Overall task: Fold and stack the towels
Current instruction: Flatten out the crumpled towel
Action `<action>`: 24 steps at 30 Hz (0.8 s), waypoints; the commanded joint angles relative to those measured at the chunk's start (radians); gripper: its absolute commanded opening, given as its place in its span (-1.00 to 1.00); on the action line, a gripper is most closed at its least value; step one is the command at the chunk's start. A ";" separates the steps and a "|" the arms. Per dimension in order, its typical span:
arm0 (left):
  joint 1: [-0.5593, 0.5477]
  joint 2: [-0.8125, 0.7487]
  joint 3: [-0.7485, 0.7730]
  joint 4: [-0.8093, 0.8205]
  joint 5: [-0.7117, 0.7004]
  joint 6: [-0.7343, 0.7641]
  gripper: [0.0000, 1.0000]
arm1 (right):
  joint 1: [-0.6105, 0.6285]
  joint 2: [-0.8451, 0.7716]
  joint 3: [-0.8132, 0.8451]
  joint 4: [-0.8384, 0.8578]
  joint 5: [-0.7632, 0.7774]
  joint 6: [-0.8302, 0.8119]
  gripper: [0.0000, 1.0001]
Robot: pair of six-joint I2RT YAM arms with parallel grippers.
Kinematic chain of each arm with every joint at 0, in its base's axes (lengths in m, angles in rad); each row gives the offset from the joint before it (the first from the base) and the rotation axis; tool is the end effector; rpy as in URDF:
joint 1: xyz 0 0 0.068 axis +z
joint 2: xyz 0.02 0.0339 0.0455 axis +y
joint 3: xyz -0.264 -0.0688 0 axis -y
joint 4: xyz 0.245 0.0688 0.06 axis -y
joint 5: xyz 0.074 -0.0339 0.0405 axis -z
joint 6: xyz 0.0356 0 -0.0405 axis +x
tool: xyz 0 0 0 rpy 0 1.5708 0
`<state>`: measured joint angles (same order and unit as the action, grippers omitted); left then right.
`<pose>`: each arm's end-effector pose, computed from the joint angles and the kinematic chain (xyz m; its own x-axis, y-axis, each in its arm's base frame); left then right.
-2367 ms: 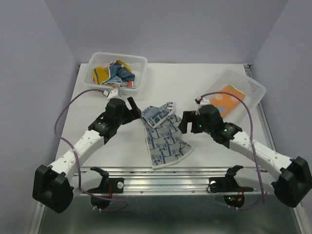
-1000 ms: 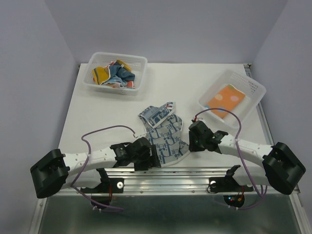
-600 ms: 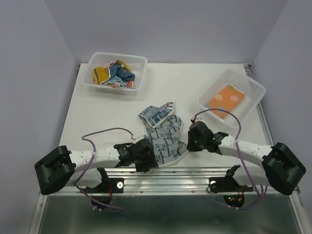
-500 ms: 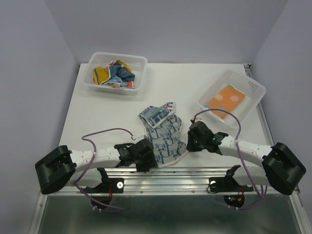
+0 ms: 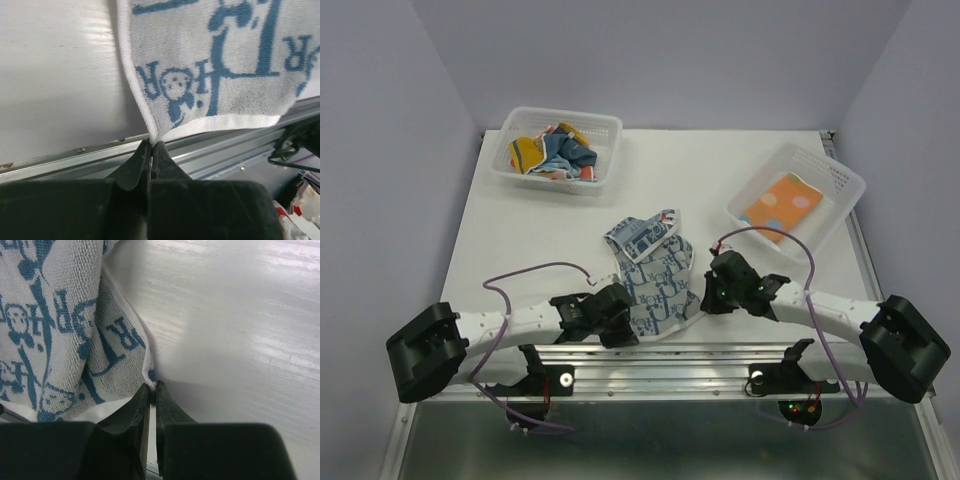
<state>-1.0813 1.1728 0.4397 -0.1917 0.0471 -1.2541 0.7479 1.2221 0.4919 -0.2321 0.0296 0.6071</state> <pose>0.0953 -0.1825 0.1500 -0.9673 -0.2031 -0.1517 -0.0781 0.8082 -0.5838 0.1583 0.1454 0.1530 -0.8748 -0.0337 -0.4833 -0.2050 0.9296 0.3062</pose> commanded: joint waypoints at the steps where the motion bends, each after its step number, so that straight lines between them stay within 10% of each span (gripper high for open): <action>1: -0.006 -0.109 -0.009 0.008 -0.032 0.013 -1.00 | 0.010 -0.039 -0.033 -0.044 0.000 -0.003 -0.85; 18: -0.006 -0.378 0.422 0.012 -0.427 0.408 -1.00 | 0.010 -0.457 0.295 -0.122 0.099 -0.069 -0.99; 24: -0.006 -0.450 0.588 0.046 -0.345 0.534 -1.00 | 0.011 -0.512 0.471 -0.040 0.011 -0.092 -0.99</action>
<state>-1.0847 0.7868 0.9588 -0.2016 -0.3191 -0.8543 0.7479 0.7452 0.8150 -0.3748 0.1040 0.5457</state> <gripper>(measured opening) 0.038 0.088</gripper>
